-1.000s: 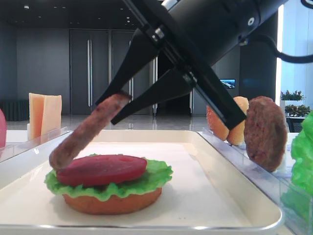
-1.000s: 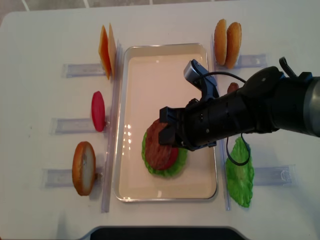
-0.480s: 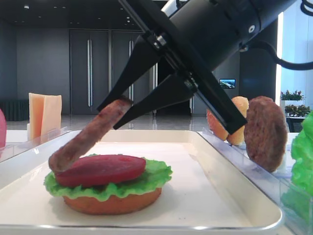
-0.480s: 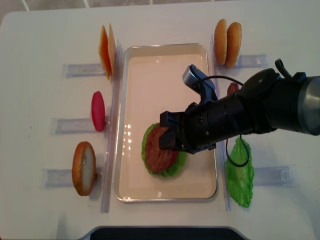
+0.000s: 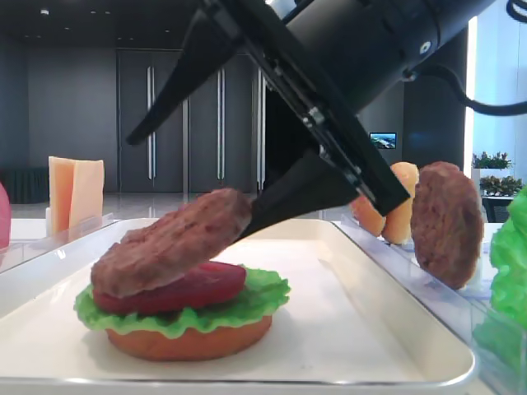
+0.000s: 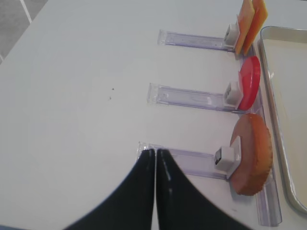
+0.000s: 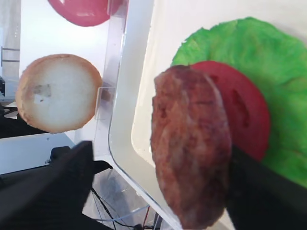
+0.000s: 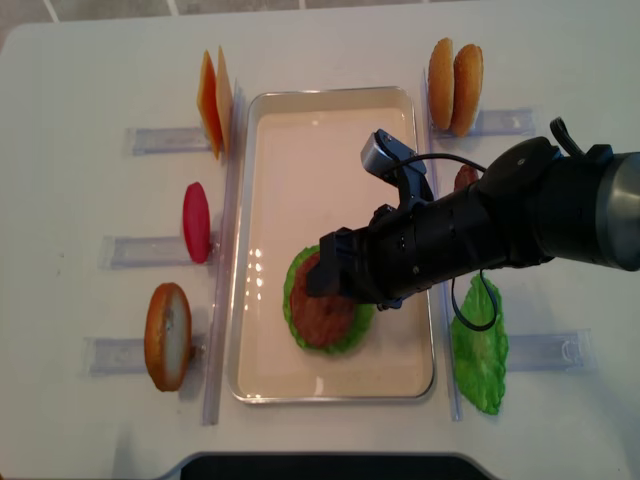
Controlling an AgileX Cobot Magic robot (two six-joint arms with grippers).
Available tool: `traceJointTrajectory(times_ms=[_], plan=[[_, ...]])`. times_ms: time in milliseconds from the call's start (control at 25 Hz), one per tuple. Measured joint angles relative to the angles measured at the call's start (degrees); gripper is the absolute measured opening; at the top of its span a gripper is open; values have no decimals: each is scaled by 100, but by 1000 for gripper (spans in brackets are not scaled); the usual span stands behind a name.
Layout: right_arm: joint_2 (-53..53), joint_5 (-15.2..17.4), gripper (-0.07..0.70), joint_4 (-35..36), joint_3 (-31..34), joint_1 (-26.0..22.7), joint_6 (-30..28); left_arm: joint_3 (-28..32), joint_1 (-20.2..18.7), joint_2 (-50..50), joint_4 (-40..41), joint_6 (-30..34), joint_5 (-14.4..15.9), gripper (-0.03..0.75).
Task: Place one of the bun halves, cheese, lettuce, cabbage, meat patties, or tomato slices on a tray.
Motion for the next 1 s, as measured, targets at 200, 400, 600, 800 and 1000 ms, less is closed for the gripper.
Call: traceJointTrajectory(times_ms=[200, 400, 600, 800, 1000], plan=[[-335, -166, 630, -117, 0, 0, -379, 0, 0, 0, 0, 0, 0, -1], [-901, -512, 636, -421, 0, 0, -752, 0, 0, 0, 0, 0, 0, -1], [-1449, -831, 627, -810, 0, 0, -828, 0, 0, 0, 0, 0, 0, -1], [-2163, -924, 609, -1449, 0, -91, -741, 0, 0, 0, 0, 0, 0, -1], [-2794, -886, 595, -2671, 0, -612, 178, 0, 0, 0, 0, 0, 0, -1]])
